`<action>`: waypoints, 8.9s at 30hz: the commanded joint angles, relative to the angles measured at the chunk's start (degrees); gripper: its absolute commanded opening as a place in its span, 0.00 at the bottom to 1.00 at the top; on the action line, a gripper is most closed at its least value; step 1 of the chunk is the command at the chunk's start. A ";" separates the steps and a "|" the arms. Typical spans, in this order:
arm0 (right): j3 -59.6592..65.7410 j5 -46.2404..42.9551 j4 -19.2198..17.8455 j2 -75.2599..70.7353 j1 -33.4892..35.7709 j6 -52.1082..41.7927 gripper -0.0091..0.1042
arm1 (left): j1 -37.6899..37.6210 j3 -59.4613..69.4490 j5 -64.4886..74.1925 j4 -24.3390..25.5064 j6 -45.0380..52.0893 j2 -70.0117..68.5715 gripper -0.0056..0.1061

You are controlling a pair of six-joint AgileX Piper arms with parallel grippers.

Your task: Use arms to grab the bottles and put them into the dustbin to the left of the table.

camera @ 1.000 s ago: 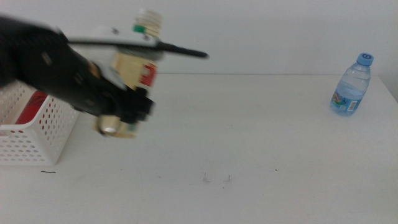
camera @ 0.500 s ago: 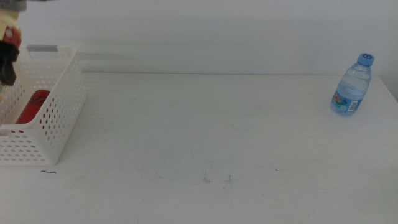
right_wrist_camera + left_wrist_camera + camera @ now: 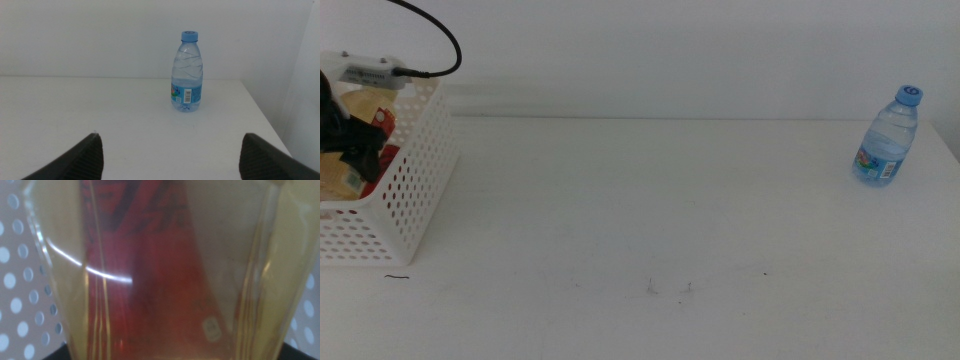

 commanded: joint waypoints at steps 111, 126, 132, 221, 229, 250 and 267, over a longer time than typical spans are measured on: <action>-12.25 -69.70 7.86 87.66 -0.22 -1.64 0.90 | -49.52 32.62 -25.09 -4.63 -18.00 -71.76 0.89; -39.10 -69.09 12.17 112.10 -0.22 -9.81 0.90 | -49.52 32.62 -25.09 -4.63 -18.00 -71.76 0.89; -47.35 -65.70 12.75 118.85 -0.22 -9.81 0.90 | -49.52 32.62 -25.09 -4.63 -18.00 -71.76 0.89; -62.18 28.14 -2.91 52.63 31.05 -1.77 0.86 | -49.52 32.62 -25.07 -4.63 -18.00 -71.86 0.89; -62.18 28.14 -2.93 52.63 31.05 -1.60 0.86 | -49.52 35.46 -26.83 1.60 -18.12 -71.84 0.89; -62.18 28.14 -2.93 52.63 31.05 -1.60 0.86 | -49.63 89.13 -110.32 -6.26 -22.50 -49.58 0.89; -62.18 28.14 -2.93 52.63 31.05 -1.60 0.86 | -46.31 63.64 -130.79 -6.28 -24.58 -4.82 0.89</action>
